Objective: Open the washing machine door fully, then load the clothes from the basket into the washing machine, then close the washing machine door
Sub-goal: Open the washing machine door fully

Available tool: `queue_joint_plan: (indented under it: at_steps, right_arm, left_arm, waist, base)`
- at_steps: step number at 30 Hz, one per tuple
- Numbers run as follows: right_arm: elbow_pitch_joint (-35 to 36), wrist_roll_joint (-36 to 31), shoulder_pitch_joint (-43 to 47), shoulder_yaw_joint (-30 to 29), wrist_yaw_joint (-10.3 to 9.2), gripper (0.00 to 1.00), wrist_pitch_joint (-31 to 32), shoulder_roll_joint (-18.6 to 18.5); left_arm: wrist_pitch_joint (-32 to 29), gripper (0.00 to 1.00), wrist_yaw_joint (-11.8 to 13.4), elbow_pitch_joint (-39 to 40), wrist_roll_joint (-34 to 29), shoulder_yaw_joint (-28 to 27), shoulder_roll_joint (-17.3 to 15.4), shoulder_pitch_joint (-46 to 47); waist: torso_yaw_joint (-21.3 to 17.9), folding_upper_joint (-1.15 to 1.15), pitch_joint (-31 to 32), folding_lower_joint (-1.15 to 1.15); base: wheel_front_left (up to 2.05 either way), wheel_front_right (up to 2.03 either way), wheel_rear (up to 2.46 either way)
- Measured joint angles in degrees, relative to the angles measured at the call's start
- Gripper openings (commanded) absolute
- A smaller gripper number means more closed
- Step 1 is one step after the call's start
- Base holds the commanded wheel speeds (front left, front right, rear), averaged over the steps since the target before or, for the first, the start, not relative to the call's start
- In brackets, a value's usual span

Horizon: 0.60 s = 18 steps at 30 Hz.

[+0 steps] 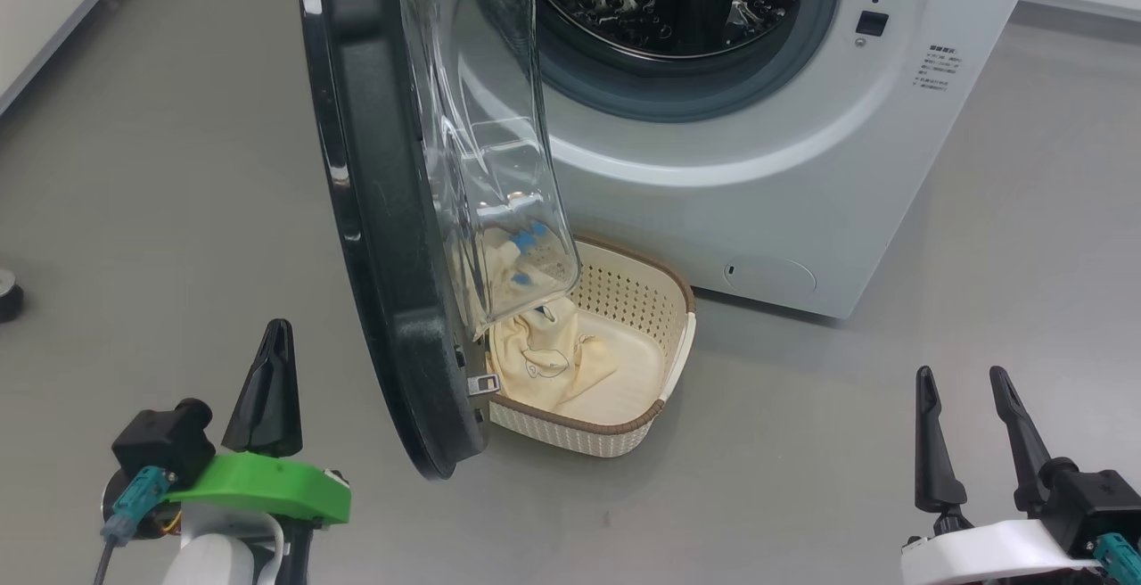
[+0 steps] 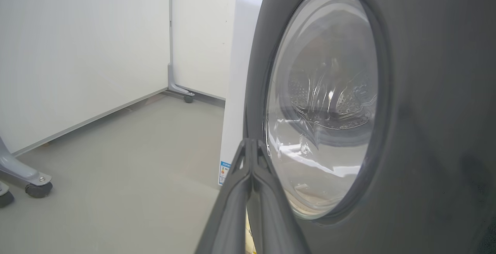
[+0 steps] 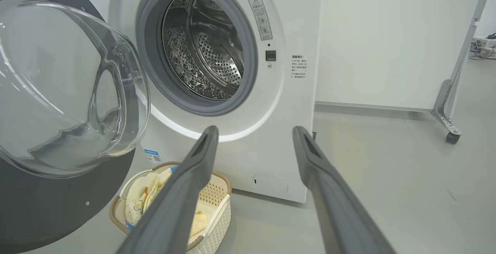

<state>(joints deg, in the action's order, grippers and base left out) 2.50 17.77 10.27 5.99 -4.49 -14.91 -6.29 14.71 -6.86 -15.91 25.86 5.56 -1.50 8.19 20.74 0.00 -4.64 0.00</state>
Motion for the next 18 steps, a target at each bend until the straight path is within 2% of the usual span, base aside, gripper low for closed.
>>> queue_joint_plan:
  at_steps: [13, 18]
  right_arm:
    - [0.0, -1.4, 1.0, -1.1, 1.51, 1.0, 0.0, 1.2]
    - [0.0, -1.7, 1.0, -1.4, 2.09, 1.0, 0.0, 1.8]
  left_arm:
    - [0.0, 0.0, 0.0, -0.3, -4.3, 0.0, -0.1, 0.0]
    - [0.0, 0.0, 0.0, -0.3, -6.4, -0.1, -1.5, 0.0]
  waist:
    - [0.0, 0.0, 0.4, 0.0]
    - [0.1, 0.0, 0.6, 0.0]
  base:
    - [0.0, 0.0, 0.0]
    - [0.0, 0.0, 0.0]
